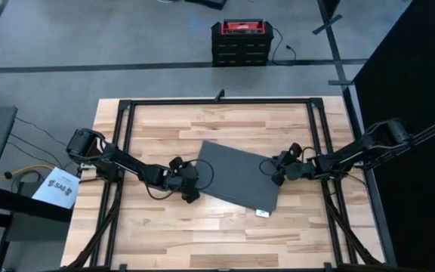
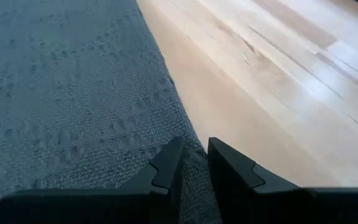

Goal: Roll towel
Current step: Fold the gray towel

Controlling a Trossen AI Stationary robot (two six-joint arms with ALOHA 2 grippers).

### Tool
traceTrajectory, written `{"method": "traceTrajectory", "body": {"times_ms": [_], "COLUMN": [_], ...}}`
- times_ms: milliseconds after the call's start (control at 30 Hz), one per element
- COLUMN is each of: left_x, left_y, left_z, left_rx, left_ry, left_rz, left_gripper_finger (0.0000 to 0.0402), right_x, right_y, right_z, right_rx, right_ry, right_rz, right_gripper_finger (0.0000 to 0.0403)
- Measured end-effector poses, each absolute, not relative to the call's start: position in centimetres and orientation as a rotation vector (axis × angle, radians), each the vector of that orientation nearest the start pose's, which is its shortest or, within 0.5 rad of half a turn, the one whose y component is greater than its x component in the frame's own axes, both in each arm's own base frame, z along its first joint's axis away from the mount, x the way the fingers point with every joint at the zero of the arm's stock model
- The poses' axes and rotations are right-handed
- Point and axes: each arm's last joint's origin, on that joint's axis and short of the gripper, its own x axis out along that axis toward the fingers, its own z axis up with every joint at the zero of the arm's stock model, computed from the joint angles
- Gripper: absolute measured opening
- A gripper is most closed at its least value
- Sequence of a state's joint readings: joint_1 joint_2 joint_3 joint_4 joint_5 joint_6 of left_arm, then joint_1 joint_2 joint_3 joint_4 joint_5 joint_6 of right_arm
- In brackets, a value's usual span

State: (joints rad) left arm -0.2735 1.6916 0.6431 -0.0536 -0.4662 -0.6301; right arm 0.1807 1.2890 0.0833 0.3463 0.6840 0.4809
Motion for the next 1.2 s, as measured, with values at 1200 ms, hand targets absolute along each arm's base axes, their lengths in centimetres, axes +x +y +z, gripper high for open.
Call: {"method": "traceTrajectory", "body": {"times_ms": [1200], "left_x": [22.7], "left_y": [-9.3], "left_z": [12.0], "left_rx": [-0.267], "left_ry": [0.822], "left_rz": [0.502], "left_gripper_finger": [0.0046], "right_x": [15.1], "right_y": [3.7], "right_z": [7.0], "right_rx": [-0.071], "right_ry": [0.520], "right_rz": [-0.497], "right_gripper_finger": [0.0066]}}
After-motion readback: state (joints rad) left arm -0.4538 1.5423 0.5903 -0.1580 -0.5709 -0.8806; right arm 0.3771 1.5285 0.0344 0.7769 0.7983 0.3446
